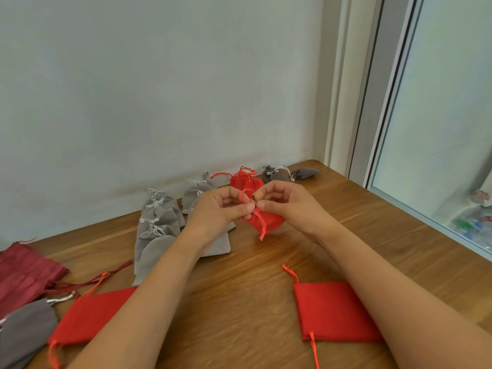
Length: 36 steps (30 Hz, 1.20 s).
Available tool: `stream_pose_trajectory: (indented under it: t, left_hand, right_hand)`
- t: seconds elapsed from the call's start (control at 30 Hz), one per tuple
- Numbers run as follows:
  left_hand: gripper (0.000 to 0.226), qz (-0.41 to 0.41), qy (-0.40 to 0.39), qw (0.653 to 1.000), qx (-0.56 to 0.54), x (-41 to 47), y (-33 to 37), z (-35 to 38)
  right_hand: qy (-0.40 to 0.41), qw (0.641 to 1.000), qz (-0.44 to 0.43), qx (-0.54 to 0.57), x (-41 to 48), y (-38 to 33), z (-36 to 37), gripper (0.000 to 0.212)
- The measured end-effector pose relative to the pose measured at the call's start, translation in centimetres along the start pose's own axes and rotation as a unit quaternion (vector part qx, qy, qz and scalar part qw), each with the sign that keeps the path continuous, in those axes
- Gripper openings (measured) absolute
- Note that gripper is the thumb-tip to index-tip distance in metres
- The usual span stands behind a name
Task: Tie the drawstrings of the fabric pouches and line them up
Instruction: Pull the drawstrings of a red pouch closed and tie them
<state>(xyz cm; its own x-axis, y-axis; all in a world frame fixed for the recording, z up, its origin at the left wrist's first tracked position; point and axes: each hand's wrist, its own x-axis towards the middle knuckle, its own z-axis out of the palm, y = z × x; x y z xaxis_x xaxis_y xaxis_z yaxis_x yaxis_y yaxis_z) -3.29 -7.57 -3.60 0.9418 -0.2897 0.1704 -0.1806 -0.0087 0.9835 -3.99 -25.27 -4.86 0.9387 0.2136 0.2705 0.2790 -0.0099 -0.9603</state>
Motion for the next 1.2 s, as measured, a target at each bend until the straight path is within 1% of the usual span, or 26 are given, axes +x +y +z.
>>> stream_pose_trajectory:
  t: [0.07,0.17,0.23,0.3,0.37,0.47,0.57,0.7,0.83,0.9,1.0,1.07,1.13,1.2]
  left_hand:
    - [0.018,0.022,0.018,0.998,0.056,0.1,-0.3,0.3]
    - [0.024,0.068,0.082,0.981,0.16,0.2,-0.9,0.6]
    - [0.027,0.096,0.11,0.974,0.171,0.0,-0.8,0.9]
    - [0.028,0.119,0.117,0.971,0.174,-0.3,-0.7,1.2]
    - [0.025,0.131,0.127,0.97,0.162,-0.4,-0.6,1.3]
    - [0.019,0.129,0.146,0.969,0.152,-0.4,-0.6,1.0]
    - [0.019,0.125,0.155,0.964,0.178,-0.4,-0.6,0.9]
    - [0.021,0.124,0.14,0.97,0.155,-0.5,-0.4,1.2]
    - [0.019,0.12,0.132,0.976,0.127,-0.4,-0.2,1.3]
    - [0.018,0.11,0.127,0.98,0.104,-0.3,-0.3,1.3]
    - [0.015,0.092,0.11,0.988,0.063,-0.2,-0.3,1.5]
    - [0.014,0.074,0.098,0.992,0.028,-0.2,-0.3,1.8]
    - [0.014,0.058,0.092,0.994,-0.004,-0.1,-0.3,1.9]
    - [0.012,0.051,0.089,0.995,-0.021,0.0,-0.3,1.9]
  right_hand:
    - [0.003,1.0,-0.004,-0.005,0.1,0.0,0.1,0.02]
    - [0.004,1.0,0.005,0.027,0.0,-0.1,0.2,0.023]
    - [-0.012,0.999,0.018,0.027,-0.1,-0.1,0.4,0.02]
    - [-0.031,0.997,0.041,0.048,-0.2,0.0,0.7,0.012]
    - [-0.025,0.994,0.065,0.089,-0.1,0.3,0.9,0.006]
    - [-0.015,0.991,0.083,0.106,0.0,0.6,0.7,0.003]
    - [-0.024,0.986,0.077,0.143,0.0,0.6,0.8,0.014]
    - [-0.013,0.985,0.055,0.166,0.1,0.4,0.8,0.021]
    - [0.023,0.993,0.015,0.111,0.1,0.3,0.6,0.026]
    - [0.031,0.994,0.007,0.106,0.2,0.3,0.6,0.026]
    - [0.016,0.99,0.011,0.141,0.3,0.4,0.9,0.027]
    - [0.024,0.986,0.012,0.165,0.4,0.7,1.1,0.028]
    - [0.053,0.989,-0.002,0.136,0.4,0.7,1.2,0.028]
    - [0.085,0.995,-0.038,0.042,0.3,0.6,1.1,0.027]
